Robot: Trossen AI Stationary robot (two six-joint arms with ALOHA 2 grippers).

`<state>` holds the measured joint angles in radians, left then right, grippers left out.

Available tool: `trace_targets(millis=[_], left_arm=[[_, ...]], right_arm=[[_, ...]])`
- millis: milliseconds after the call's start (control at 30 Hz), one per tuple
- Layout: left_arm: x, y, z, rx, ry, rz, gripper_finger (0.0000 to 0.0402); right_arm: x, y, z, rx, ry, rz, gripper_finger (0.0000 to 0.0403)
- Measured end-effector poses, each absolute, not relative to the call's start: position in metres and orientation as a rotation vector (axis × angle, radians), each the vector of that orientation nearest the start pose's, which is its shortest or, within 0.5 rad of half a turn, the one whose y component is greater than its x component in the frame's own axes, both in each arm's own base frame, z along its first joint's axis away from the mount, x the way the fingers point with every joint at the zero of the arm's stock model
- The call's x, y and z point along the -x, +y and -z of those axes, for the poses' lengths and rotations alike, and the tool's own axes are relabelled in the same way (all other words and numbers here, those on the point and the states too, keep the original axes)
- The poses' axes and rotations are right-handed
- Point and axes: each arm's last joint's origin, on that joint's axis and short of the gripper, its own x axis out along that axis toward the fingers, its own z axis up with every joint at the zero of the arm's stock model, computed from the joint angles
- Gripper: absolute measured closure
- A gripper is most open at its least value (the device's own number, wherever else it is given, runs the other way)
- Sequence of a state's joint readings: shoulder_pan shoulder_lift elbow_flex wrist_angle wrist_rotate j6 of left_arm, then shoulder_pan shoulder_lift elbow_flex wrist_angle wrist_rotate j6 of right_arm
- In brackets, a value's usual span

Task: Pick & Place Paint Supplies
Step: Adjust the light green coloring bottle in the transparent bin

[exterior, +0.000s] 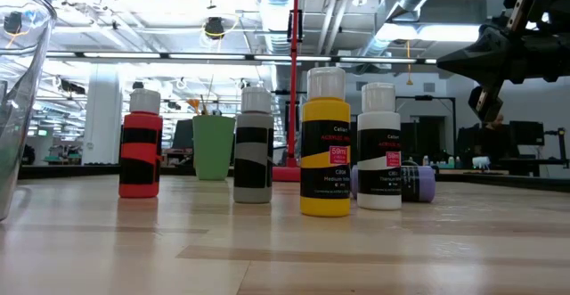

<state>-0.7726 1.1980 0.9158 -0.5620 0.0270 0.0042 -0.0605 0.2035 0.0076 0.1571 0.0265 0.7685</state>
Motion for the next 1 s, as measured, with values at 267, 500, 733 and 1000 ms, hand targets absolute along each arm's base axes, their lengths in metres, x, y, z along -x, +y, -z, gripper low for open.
trace_targets(millis=[267, 500, 733, 1000], left_arm=[[-0.197, -0.197, -0.256, -0.257, 0.997, 0.781, 0.0163], [-0.202, -0.199, -0.250, -0.268, 1.091, 0.820, 0.0163], [-0.216, -0.207, -0.228, -0.339, 1.125, 0.873, 0.0163], [-0.225, -0.214, -0.220, -0.399, 1.104, 0.933, 0.0163]], right_arm=[[-0.110, -0.007, -0.164, -0.769, 0.003, 0.098, 0.0403], [-0.110, -0.007, -0.164, -0.769, 0.003, 0.098, 0.0403], [-0.110, -0.007, -0.164, -0.769, 0.003, 0.097, 0.0403], [-0.110, -0.007, -0.164, -0.769, 0.003, 0.097, 0.0403]])
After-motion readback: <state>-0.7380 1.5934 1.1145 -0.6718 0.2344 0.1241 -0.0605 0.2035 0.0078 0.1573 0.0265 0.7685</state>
